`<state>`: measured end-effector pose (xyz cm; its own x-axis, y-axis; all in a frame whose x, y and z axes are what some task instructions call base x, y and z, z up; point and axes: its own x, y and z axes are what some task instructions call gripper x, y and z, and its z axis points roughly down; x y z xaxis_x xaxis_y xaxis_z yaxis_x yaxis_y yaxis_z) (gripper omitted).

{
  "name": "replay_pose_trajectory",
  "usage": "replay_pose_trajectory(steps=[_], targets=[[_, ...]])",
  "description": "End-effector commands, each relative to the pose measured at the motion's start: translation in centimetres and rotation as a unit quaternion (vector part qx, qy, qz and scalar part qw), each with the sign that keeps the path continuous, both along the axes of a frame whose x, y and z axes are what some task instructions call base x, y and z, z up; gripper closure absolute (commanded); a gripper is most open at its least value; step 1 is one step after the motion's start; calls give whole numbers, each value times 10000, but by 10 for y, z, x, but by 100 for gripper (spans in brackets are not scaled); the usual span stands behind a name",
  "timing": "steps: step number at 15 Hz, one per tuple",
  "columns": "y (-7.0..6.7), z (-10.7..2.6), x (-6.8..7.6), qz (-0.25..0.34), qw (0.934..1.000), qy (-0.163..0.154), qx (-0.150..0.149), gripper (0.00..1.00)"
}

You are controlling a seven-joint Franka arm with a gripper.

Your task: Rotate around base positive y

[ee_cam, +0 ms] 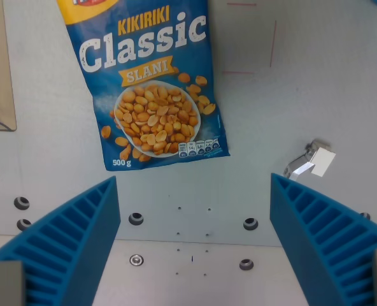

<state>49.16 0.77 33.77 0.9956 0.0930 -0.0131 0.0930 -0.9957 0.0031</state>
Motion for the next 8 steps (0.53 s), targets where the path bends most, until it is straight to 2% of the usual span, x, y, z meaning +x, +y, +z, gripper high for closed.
replay_pose_trajectory(steps=[1,8], targets=[[0,2,0,-1,10000,42,1,0],[0,2,0,-1,9987,508,1,0]])
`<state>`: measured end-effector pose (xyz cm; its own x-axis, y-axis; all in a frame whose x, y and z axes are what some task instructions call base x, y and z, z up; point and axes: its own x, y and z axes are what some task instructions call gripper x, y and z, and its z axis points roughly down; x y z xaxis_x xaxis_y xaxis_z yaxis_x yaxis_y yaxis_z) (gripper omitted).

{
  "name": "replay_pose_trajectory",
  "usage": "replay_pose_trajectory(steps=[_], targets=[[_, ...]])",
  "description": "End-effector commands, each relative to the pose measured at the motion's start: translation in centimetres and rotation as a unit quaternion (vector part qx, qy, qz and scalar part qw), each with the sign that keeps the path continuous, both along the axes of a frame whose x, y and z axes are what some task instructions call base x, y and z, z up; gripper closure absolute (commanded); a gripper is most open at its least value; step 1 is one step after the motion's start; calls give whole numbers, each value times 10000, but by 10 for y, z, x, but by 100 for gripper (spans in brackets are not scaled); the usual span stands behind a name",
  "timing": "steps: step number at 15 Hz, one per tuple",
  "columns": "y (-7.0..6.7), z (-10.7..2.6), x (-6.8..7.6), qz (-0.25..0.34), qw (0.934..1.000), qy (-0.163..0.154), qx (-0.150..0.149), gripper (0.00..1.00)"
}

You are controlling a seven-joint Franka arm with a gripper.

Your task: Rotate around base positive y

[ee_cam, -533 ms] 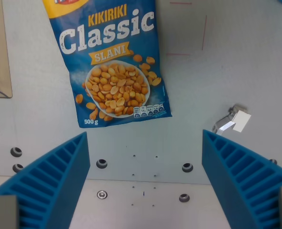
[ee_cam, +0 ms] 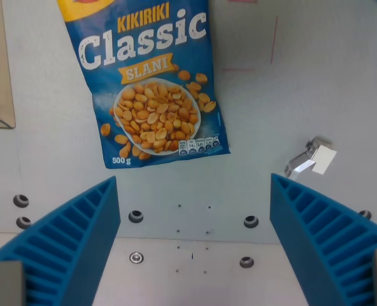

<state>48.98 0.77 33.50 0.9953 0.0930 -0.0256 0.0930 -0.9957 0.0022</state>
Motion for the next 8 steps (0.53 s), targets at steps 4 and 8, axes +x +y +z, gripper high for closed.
replay_pose_trajectory(steps=[4,8], targets=[[0,5,2,-1,9975,712,2,0],[0,5,2,-1,9952,978,2,0]])
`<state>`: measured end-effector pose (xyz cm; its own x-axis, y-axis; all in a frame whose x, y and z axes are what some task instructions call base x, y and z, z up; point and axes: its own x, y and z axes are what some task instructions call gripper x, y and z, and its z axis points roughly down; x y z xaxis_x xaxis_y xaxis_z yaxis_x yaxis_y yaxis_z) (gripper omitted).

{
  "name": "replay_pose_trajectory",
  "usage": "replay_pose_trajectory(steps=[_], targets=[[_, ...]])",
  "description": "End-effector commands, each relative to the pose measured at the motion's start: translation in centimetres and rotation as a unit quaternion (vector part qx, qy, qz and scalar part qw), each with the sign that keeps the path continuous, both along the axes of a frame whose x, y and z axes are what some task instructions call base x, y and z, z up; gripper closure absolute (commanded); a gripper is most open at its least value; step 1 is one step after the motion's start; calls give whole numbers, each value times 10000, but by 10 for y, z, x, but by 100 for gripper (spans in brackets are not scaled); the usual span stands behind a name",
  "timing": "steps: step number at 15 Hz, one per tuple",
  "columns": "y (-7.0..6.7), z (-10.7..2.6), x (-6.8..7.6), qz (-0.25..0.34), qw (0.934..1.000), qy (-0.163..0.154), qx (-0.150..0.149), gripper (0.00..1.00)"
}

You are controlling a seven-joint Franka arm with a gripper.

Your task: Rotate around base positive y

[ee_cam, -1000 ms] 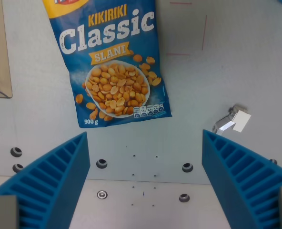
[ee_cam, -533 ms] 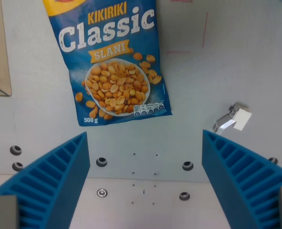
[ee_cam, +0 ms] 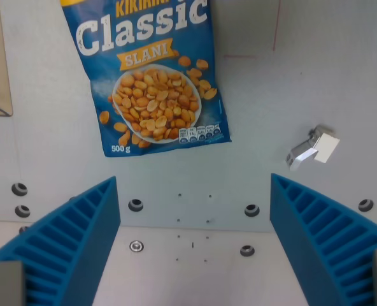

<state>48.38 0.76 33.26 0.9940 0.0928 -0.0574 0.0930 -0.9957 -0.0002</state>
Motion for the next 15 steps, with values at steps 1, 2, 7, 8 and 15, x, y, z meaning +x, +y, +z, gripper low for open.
replay_pose_trajectory(steps=[1,2,7,8,15], targets=[[0,7,8,0,9961,886,5,0],[0,7,8,0,9955,952,5,0],[0,7,8,0,9917,1283,5,0],[0,7,8,0,9909,1349,5,0],[0,7,8,1,9835,1810,5,0]])
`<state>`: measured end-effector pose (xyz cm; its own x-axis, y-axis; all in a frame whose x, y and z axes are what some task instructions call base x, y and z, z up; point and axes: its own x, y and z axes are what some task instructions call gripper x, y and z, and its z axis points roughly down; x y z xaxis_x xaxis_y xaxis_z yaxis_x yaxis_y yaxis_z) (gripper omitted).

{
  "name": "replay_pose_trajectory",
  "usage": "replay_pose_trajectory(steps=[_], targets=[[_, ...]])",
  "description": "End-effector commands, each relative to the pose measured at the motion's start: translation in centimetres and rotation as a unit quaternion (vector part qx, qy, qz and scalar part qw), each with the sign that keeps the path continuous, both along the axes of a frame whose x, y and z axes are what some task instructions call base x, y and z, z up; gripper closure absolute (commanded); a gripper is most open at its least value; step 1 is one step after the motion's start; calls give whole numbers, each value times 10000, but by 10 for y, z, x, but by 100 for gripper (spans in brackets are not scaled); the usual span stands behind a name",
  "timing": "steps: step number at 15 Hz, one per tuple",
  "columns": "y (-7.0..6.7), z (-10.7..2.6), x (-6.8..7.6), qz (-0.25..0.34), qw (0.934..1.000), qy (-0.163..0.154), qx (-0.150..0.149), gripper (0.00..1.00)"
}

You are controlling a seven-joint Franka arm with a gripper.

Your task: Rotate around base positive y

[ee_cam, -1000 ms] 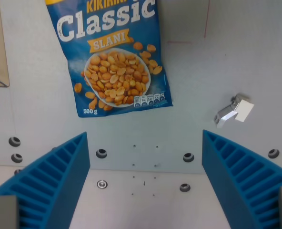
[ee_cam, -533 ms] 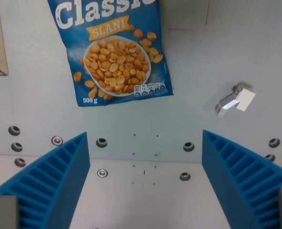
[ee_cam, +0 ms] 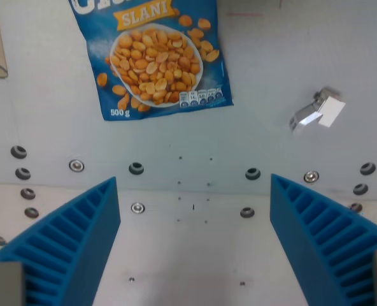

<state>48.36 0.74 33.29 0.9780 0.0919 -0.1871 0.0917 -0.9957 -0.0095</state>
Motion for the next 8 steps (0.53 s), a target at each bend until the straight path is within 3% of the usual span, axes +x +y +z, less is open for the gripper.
replay_pose_trajectory(steps=[1,8], targets=[[0,7,8,2,9924,1228,19,0],[0,7,8,3,9856,1689,19,0]])
